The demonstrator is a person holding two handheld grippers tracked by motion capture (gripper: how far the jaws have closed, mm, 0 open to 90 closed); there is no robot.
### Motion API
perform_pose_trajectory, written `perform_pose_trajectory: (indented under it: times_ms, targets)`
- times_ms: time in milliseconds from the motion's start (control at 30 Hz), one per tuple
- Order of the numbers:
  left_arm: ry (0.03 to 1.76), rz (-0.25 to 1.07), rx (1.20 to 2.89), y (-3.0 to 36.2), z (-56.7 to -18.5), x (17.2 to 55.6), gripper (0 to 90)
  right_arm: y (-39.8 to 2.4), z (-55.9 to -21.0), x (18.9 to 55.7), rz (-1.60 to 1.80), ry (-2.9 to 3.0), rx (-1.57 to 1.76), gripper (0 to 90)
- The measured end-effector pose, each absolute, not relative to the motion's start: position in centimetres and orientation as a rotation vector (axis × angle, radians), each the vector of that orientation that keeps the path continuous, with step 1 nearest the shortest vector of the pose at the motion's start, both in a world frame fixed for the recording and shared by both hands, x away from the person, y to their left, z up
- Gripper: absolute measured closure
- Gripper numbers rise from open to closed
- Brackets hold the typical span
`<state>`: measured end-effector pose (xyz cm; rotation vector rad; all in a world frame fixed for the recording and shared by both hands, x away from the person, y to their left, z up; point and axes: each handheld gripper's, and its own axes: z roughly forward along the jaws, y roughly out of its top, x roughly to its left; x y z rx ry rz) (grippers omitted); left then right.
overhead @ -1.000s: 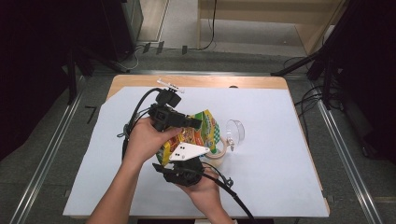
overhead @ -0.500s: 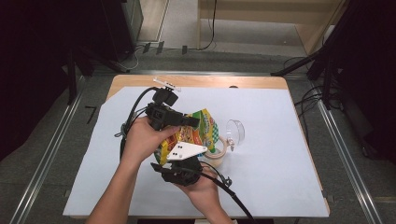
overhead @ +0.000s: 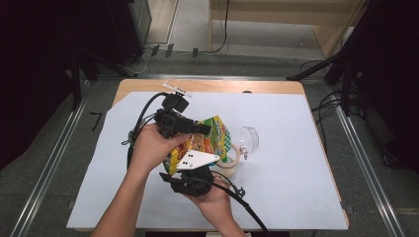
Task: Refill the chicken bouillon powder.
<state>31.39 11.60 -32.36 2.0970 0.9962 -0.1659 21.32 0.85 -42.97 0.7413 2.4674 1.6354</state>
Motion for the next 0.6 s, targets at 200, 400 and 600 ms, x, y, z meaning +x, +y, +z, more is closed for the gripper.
perform_pose_trajectory:
  times_ms: [200, 400, 600]
  targets:
    - [0.994, -0.166, 2.104, 11.59, -32.37, 31.42, 78.2, 0.82, -42.99, 21.34, 1.629, 2.469, 0.735, 68.1]
    - [0.993, -0.165, 2.097, 11.66, -32.35, 31.41, 78.2, 0.76, -42.95, 21.39, 1.621, 2.464, 0.720, 68.1]
    - [0.991, -0.164, 2.100, 11.57, -32.37, 31.37, 78.2, 0.76, -43.00, 21.35, 1.621, 2.468, 0.725, 68.1]
